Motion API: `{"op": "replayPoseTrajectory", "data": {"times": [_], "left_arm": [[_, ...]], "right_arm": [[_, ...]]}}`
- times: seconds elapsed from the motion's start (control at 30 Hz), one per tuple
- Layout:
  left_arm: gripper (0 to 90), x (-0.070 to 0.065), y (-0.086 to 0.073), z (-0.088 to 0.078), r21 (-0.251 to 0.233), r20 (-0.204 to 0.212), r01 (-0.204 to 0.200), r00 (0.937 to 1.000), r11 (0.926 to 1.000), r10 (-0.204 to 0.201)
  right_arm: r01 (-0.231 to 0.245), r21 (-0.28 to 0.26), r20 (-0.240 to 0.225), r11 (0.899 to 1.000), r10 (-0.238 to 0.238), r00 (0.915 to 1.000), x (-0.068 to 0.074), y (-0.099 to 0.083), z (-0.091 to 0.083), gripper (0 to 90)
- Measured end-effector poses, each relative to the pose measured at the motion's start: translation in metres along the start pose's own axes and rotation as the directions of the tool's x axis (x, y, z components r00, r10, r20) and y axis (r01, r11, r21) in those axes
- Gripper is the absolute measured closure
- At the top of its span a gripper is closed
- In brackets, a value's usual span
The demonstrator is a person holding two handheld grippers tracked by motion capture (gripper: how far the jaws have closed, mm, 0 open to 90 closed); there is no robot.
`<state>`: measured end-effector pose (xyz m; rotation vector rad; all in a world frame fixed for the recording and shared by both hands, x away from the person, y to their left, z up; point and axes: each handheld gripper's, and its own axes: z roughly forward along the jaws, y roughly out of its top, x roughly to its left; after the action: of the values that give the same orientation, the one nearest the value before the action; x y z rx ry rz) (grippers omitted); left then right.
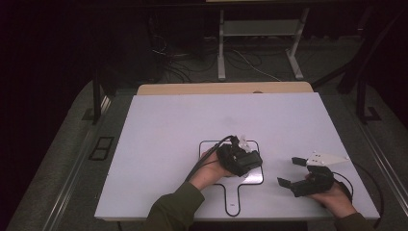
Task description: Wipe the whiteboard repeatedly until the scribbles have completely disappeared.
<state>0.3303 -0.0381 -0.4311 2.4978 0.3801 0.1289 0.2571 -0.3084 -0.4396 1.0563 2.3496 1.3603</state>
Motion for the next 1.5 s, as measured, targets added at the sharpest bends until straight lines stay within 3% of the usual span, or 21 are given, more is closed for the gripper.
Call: {"op": "replayPoseTrajectory", "data": {"times": [0.2,0.27,0.47,0.57,0.63,0.8,0.9,1.03,1.23,1.47,1.5], "left_arm": [[38.9,-0.017,0.000,-0.001,0.003,0.011,-0.035,0.9993,0.9994,0.035],[38.9,-0.013,0.000,0.000,-0.002,0.017,-0.034,0.9993,0.9994,0.034],[39.0,0.005,-0.001,0.001,-0.011,-0.041,0.001,0.9992,0.9999,-0.002],[38.9,0.010,-0.002,0.001,-0.012,-0.047,0.017,0.9987,0.9998,-0.017],[38.9,0.007,-0.002,0.000,-0.002,-0.047,0.009,0.9988,1.0000,-0.009],[38.9,-0.012,-0.004,-0.002,-0.003,0.008,-0.016,0.9998,0.9999,0.016],[38.9,-0.018,-0.004,-0.002,0.001,0.002,-0.036,0.9993,0.9993,0.036],[38.9,-0.009,-0.002,0.000,0.000,-0.021,-0.029,0.9994,0.9996,0.029],[38.9,0.019,0.007,0.006,0.006,-0.044,0.010,0.9990,0.9999,-0.009],[38.9,0.049,0.020,0.013,0.035,-0.072,0.014,0.9973,0.9993,-0.011],[38.9,0.051,0.021,0.016,0.013,-0.079,0.041,0.9961,0.9991,-0.039]], "right_arm": [[0.003,0.001,-0.001,1.000,-0.003,1.0000,0.001,0.000,0.000,0.0],[0.003,0.002,-0.001,1.000,-0.003,1.0000,0.001,0.000,0.000,0.0],[-0.002,0.002,0.002,1.000,0.002,1.0000,0.001,0.000,0.000,0.0],[-0.002,0.001,0.001,1.000,0.002,1.0000,0.001,0.000,0.000,0.0],[-0.002,0.001,0.001,1.000,0.002,1.0000,0.001,0.000,0.000,0.0],[-0.003,0.001,0.001,1.000,0.003,1.0000,0.001,0.000,0.000,0.0],[0.000,0.002,-0.001,1.000,0.000,1.0000,0.001,0.000,0.001,0.0],[0.001,0.002,0.002,1.000,-0.001,1.0000,0.002,0.001,0.000,0.0],[-0.002,0.001,0.002,1.000,0.002,1.0000,0.001,0.000,0.000,0.0],[-0.005,-0.001,0.003,1.000,0.005,1.0000,0.000,0.000,-0.001,0.0],[-0.005,-0.001,0.003,1.000,0.005,1.0000,0.000,0.000,-0.001,0.0]]}}
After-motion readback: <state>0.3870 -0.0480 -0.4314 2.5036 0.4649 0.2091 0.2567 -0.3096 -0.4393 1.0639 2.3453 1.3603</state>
